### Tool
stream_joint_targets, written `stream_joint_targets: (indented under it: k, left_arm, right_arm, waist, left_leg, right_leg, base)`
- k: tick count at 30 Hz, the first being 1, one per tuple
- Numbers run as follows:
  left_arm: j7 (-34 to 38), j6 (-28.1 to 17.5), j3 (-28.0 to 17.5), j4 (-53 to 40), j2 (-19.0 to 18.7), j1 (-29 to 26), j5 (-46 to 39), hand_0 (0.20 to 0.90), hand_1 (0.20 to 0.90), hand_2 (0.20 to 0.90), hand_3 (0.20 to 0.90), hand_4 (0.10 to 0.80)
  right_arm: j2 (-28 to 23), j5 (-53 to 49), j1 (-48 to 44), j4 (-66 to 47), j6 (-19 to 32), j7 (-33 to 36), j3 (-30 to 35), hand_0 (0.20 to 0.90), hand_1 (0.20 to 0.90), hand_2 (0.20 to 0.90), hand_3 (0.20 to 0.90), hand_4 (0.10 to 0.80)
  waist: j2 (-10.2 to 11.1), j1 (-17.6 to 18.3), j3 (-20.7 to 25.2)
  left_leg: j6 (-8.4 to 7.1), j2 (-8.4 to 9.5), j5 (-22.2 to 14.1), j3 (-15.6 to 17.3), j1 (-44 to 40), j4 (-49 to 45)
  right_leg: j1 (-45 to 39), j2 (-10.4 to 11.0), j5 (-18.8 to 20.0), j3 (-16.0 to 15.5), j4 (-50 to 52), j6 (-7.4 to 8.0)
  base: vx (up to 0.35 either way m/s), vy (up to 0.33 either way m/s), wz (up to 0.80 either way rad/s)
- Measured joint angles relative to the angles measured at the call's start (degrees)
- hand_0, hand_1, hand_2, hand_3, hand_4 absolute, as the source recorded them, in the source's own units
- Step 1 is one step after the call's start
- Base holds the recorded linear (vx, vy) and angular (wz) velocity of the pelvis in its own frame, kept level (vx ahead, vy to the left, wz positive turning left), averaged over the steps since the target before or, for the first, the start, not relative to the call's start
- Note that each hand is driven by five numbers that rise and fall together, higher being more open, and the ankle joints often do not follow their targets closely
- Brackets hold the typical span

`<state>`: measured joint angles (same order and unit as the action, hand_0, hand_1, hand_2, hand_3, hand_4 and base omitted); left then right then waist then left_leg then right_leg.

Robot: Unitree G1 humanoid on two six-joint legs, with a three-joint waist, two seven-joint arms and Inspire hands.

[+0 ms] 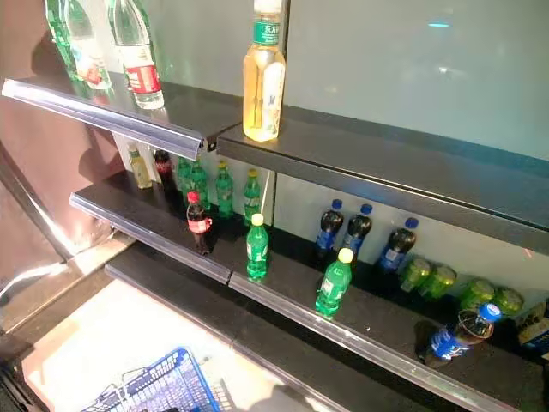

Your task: Pick up the drink and place into the basket.

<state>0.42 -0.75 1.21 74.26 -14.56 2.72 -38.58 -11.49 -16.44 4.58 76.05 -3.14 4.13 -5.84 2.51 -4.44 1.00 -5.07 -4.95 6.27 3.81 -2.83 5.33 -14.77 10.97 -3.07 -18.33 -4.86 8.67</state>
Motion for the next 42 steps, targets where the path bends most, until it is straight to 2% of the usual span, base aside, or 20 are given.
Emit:
stream_joint_targets:
  k: [14, 25, 30, 32, 36, 41, 42]
  left_arm:
    - [0.0, -0.08, 0.18, 0.0, -0.06, 0.0, 0.01, 0.3, 0.3, 0.3, 0.2, 0.1]
    - [0.0, -0.04, 0.2, 0.01, -0.23, -0.01, 0.23, 0.3, 0.3, 0.3, 0.2, 0.1]
    - [0.01, 0.1, 0.04, -0.78, -1.04, 0.12, 1.28, 0.3, 0.3, 0.3, 0.2, 0.1]
    - [-0.08, 0.34, -0.09, -1.99, -0.85, 0.61, 1.4, 0.3, 0.3, 0.3, 0.2, 0.1]
    - [-0.02, 0.31, -0.61, -4.58, -1.33, 1.91, 1.16, 0.3, 0.3, 0.3, 0.2, 0.1]
    - [0.1, -0.18, -0.79, -5.79, -1.33, 2.38, 0.98, 0.3, 0.3, 0.3, 0.2, 0.1]
    - [0.13, -0.21, -0.79, -5.78, -1.44, 2.45, 0.97, 0.3, 0.3, 0.3, 0.2, 0.1]
  right_arm:
    - [0.0, 1.21, 0.03, -0.05, 0.4, -0.11, -0.33, 0.9, 0.9, 0.9, 0.9, 0.8]
    - [-0.25, 11.96, -0.02, -3.44, 7.69, 1.12, -6.25, 0.9, 0.9, 0.9, 0.9, 0.8]
    - [-2.9, 11.94, -0.02, -17.11, 11.09, 2.46, -10.84, 0.9, 0.9, 0.9, 0.9, 0.8]
    - [-5.06, 12.53, 0.99, -25.03, 13.77, 2.99, -10.74, 0.9, 0.9, 0.9, 0.9, 0.8]
    - [-7.31, 15.6, 5.13, -44.45, 15.1, 5.02, -10.86, 0.9, 0.9, 0.9, 0.9, 0.8]
    - [-10.91, 16.31, 9.16, -62.95, 13.59, -0.58, -11.47, 0.9, 0.9, 0.9, 0.9, 0.8]
    - [-11.3, 16.3, 9.17, -63.9, 13.68, -1.35, -11.61, 0.9, 0.9, 0.9, 0.9, 0.8]
  waist:
    - [0.09, 0.01, 0.08]
    - [0.55, -0.24, 0.18]
    - [1.31, -0.23, 0.04]
    - [1.17, 0.05, -0.11]
    - [1.8, 1.81, -0.96]
    - [2.57, 4.03, -2.46]
    - [2.6, 4.26, -2.48]
  left_leg:
    - [0.02, 0.04, -0.02, 0.15, 0.06, 0.0]
    - [0.03, 0.08, -0.01, 0.06, 0.1, 0.0]
    - [-0.01, -0.05, 0.02, -0.03, 0.19, 0.0]
    - [0.03, -0.21, 0.1, 0.12, 0.95, 0.0]
    - [-0.05, -0.13, 0.44, 0.3, 1.91, 0.0]
    - [0.14, 0.18, 0.52, 0.53, 1.71, 0.02]
    - [0.16, 0.16, 0.5, 0.56, 1.68, 0.02]
  right_leg:
    - [0.03, 0.02, -0.01, 0.0, 0.0, -0.01]
    - [0.02, -0.04, -0.01, -0.07, 0.0, 0.02]
    - [0.15, -0.16, -0.01, -0.09, 0.0, 0.06]
    - [1.1, -0.13, -0.01, 0.05, 0.2, 0.05]
    - [2.15, -0.04, 0.16, 0.47, 0.54, 0.32]
    - [2.13, 0.38, 0.39, 1.36, 0.61, 0.65]
    - [2.14, 0.38, 0.41, 1.43, 0.62, 0.67]
  base:
    - [0.0, 0.0, 0.0]
    - [-0.003, -0.009, 0.0]
    - [-0.049, -0.041, 0.0]
    - [-0.083, -0.003, -0.02]
    - [-0.037, 0.002, -0.02]
    - [-0.002, -0.001, -0.05]
    - [0.008, -0.001, -0.08]
